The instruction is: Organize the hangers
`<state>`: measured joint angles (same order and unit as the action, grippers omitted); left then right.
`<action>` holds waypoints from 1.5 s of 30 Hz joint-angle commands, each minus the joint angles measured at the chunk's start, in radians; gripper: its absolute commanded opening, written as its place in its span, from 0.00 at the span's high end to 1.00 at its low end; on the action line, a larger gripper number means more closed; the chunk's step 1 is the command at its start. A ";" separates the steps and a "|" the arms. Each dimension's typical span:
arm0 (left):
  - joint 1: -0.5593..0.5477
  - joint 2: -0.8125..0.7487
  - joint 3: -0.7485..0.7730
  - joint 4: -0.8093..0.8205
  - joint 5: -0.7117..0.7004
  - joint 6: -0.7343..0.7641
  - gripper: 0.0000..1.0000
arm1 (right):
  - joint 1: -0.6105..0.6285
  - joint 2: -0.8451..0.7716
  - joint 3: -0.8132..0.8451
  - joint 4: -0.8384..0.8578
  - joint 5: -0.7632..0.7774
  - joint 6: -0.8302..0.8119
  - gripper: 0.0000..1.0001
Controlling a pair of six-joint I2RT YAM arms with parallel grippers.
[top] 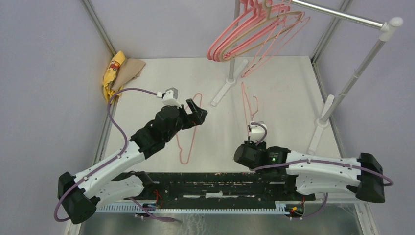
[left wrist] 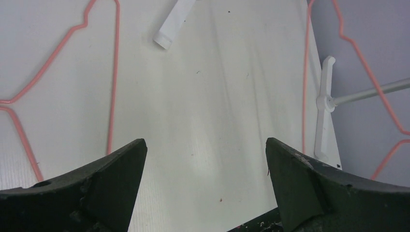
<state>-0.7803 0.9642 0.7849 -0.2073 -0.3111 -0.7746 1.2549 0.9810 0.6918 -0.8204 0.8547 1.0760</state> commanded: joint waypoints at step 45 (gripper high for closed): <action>0.001 -0.016 -0.119 0.028 -0.021 0.064 0.01 | -1.149 0.330 0.899 0.171 -0.450 -0.731 0.99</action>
<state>-0.7803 0.9558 0.6456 -0.2047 -0.3126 -0.7540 0.1562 1.2938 1.5192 -0.7151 0.4816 0.3607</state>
